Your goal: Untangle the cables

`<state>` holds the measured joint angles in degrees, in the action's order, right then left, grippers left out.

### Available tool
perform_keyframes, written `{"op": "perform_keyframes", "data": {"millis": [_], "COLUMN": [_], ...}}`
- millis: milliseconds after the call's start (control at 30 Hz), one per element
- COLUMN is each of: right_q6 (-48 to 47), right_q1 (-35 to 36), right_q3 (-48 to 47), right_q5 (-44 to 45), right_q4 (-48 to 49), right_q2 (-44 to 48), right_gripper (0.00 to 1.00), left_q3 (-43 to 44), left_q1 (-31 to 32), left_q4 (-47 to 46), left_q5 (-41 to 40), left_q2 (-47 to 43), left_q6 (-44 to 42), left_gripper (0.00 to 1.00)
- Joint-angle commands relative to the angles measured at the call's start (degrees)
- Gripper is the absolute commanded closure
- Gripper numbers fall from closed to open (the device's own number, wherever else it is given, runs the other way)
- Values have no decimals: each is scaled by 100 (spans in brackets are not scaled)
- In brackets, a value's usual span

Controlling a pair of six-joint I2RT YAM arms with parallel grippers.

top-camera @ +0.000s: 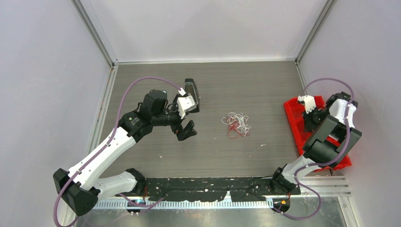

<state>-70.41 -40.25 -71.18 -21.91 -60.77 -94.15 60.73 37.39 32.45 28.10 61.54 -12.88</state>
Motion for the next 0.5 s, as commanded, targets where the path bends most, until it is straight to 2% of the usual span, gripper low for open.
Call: {"op": "perform_keyframes", "data": {"millis": [0,133,200,467], "right_q6": [-484,-289,-187,-79], "right_q1": [15,72,98,101], "right_q3": [517,754,683,-338], "right_q5": [347,535,580,243], "right_q4": [576,1215,1304,404], "right_q2": [74,-84,-115,427], "right_gripper": [95,95,91,60], "left_q3": [92,32,18,-99], "left_q1": [-20,-15,-20,-20], "left_q4": [-101,-136,-142,-193], "left_q5": [-13,5,5,-56], "left_q2": [-64,-24,-7,-108], "left_q6": [-91,-46,-21,-39], "left_gripper": [0,0,1,0]}}
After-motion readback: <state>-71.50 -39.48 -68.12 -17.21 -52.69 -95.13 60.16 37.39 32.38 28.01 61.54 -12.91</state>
